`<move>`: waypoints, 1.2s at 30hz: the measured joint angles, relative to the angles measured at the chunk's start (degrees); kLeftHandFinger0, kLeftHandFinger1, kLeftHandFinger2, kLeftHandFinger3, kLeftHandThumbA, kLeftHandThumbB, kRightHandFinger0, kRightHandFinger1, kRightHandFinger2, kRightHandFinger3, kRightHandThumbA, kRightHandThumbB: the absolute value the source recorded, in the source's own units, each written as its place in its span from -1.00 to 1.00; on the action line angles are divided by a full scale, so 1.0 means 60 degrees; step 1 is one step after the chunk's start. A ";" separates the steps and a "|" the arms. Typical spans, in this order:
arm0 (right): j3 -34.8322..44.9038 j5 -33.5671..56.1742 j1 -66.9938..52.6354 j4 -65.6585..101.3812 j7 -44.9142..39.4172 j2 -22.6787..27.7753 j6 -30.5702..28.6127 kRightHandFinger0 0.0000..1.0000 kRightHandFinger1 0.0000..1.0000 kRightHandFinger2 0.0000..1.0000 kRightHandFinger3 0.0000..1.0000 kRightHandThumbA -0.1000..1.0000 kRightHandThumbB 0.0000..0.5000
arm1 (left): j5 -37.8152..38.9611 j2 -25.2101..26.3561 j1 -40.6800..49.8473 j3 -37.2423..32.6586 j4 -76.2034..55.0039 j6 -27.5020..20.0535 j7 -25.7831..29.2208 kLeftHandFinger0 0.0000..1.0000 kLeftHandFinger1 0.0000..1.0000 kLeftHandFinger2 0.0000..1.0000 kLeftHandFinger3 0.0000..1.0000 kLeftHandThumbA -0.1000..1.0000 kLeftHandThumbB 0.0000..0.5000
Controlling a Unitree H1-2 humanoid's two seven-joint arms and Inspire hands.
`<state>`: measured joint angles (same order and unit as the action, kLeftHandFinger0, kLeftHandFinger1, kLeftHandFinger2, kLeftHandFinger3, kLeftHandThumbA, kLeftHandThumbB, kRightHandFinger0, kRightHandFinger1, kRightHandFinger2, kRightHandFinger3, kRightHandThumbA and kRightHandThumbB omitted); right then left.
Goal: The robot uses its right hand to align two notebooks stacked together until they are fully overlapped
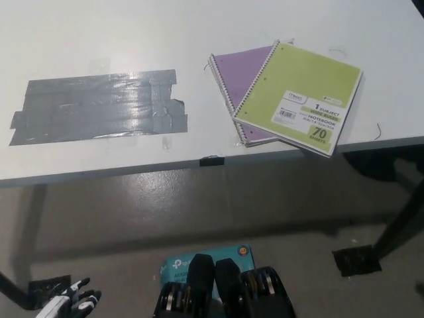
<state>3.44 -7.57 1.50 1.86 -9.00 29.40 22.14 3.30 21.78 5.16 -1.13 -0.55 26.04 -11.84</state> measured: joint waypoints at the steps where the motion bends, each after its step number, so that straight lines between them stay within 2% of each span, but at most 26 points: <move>1: 0.0151 -0.0102 0.0339 0.0236 -0.0010 0.0001 0.0123 1.00 1.00 1.00 1.00 1.00 0.06 | 0.0001 -0.0001 -0.0007 -0.0019 -0.0024 0.0003 -0.0017 0.70 0.78 0.93 1.00 0.34 -0.98; 2: 0.0298 -0.0218 0.0691 0.0441 -0.0023 0.0007 0.0217 1.00 1.00 1.00 1.00 1.00 0.06 | -0.0001 -0.0002 -0.0023 -0.0043 -0.0059 0.0006 -0.0031 0.70 0.78 0.93 1.00 0.34 -0.98; 4: 0.0397 -0.0574 0.1504 0.0684 -0.0128 0.0021 0.0342 1.00 1.00 1.00 1.00 1.00 0.41 | -0.0011 0.0001 -0.0005 -0.0081 -0.0131 0.0006 -0.0050 0.68 0.79 0.97 1.00 0.36 -0.99; 6: 0.0422 -0.0956 0.2340 0.0689 -0.0287 -0.0010 0.0413 1.00 1.00 1.00 1.00 1.00 0.44 | -0.0011 -0.0001 0.0000 -0.0131 -0.0131 0.0007 -0.0066 0.66 0.77 0.96 1.00 0.34 -1.00; 10: 0.0422 -0.1711 0.3644 0.0684 -0.0644 -0.0196 0.0482 1.00 1.00 1.00 1.00 1.00 0.44 | -0.0010 -0.0011 0.0030 -0.0196 -0.0129 0.0009 -0.0104 0.64 0.73 0.94 1.00 0.30 -1.00; 11: 0.0418 -0.1964 0.3977 0.0673 -0.0768 -0.0322 0.0493 1.00 1.00 1.00 1.00 1.00 0.32 | -0.0010 -0.0016 0.0040 -0.0200 -0.0127 0.0009 -0.0111 0.63 0.72 0.93 1.00 0.30 -0.96; 14: 0.0257 -0.2553 0.4655 0.0639 -0.1041 -0.0716 0.0538 1.00 1.00 1.00 1.00 1.00 0.30 | -0.0011 -0.0021 0.0080 -0.0208 -0.0121 0.0008 -0.0119 0.64 0.72 0.92 1.00 0.32 -0.93; 21: -0.0154 -0.3857 0.5527 0.0182 -0.1583 -0.1649 0.0620 1.00 1.00 1.00 1.00 1.00 0.37 | -0.0015 -0.0039 0.0093 -0.0244 -0.0120 0.0007 -0.0130 0.64 0.74 0.91 1.00 0.39 -0.99; 27: -0.0686 -0.5033 0.6653 -0.1589 -0.1899 -0.2181 0.0654 1.00 1.00 1.00 1.00 1.00 0.39 | -0.0056 -0.0044 0.0143 -0.0289 -0.0125 0.0010 -0.0130 0.68 0.73 0.92 1.00 0.45 -0.97; 33: -0.1021 -0.6162 0.8185 -0.3672 -0.1986 -0.2652 0.0689 1.00 1.00 1.00 1.00 1.00 0.34 | -0.0144 -0.0042 0.0138 -0.0416 -0.0136 0.0015 -0.0134 0.63 0.76 0.95 1.00 0.53 -0.99; 36: -0.1319 -0.6614 0.8821 -0.4288 -0.1984 -0.2812 0.0690 1.00 1.00 1.00 1.00 1.00 0.36 | -0.0224 -0.0044 0.0152 -0.0562 -0.0222 0.0017 -0.0136 0.71 0.78 0.97 1.00 0.58 -1.00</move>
<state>-4.48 -47.26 54.42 -23.87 -20.90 12.53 26.28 1.95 21.52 6.07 -4.51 -1.89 26.14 -12.66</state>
